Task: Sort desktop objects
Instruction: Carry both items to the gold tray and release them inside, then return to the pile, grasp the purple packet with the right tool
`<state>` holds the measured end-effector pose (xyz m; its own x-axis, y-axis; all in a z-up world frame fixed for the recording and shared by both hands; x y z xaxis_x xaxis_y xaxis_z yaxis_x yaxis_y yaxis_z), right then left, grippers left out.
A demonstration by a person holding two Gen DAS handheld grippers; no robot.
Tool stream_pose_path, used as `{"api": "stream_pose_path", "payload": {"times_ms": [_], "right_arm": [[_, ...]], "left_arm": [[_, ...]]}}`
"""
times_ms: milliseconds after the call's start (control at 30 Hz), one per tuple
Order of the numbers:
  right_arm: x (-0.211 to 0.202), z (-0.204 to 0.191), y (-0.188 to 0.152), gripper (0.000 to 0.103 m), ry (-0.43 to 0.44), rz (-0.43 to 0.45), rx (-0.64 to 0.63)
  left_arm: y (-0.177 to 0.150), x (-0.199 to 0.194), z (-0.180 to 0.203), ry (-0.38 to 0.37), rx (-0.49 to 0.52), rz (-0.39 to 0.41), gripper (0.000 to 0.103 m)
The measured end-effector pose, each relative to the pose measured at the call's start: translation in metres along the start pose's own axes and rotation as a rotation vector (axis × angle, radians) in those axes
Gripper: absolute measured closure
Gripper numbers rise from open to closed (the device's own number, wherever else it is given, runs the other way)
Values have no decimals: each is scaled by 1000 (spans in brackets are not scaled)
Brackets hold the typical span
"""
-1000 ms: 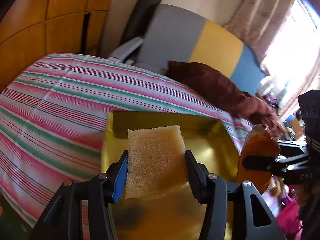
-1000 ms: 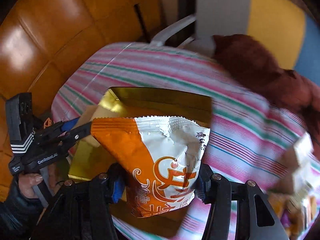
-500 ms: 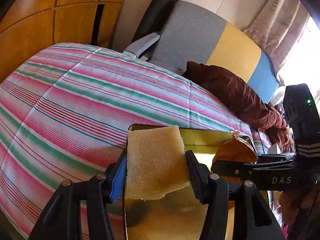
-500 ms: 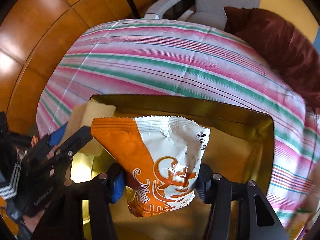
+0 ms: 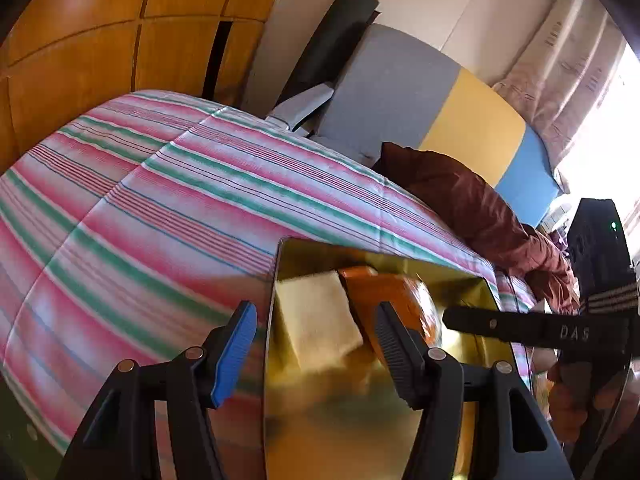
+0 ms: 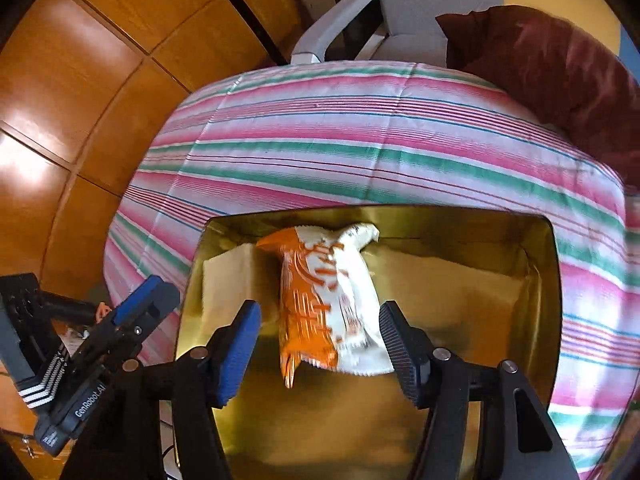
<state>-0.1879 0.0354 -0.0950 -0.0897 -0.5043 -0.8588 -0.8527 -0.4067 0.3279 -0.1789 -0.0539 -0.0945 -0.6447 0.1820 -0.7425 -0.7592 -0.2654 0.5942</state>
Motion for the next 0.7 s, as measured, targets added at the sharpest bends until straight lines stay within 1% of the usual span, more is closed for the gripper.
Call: {"api": "stream_pose_path", "payload": {"times_ms": [67, 100, 167, 233, 300, 400, 467, 600, 700], "right_arm": [[-11, 0, -7, 37, -13, 27, -17], [-19, -1, -13, 35, -43, 56, -43], [-31, -4, -24, 32, -90, 96, -95], [-41, -5, -34, 28, -129, 123, -129], [-55, -5, -46, 22, -165, 156, -168], [-75, -3, -62, 15, -196, 202, -199], [-88, 2, -73, 13, -219, 239, -207], [-109, 19, -96, 13, -250, 284, -195], [-123, 35, -111, 13, -248, 299, -159]], "left_arm": [[-9, -12, 5, -10, 5, 7, 41], [-13, -16, 7, -21, 6, 4, 41], [-23, -24, 13, -45, 0, -6, 41], [-32, -30, 18, -62, -4, -28, 41], [-37, -34, 22, -70, -4, -34, 42], [-42, -41, 33, -84, 18, -30, 42], [-46, -46, 44, -109, 36, -34, 42], [-54, -55, 69, -145, 85, -33, 41], [-62, -59, 88, -176, 126, -42, 37]]}}
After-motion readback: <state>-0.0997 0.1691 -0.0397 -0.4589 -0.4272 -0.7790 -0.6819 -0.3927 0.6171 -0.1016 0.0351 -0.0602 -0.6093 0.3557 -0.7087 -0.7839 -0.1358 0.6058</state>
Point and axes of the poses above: each gripper's, at about its wrist camera, not at the fingertips, and x roughly the way its jaws point, z to its right, y to its top, the point moved 8 cm from there along x, roughly the way its jaws point, and after that the axes turned 4 degrees about y, right-handed, at the moved point
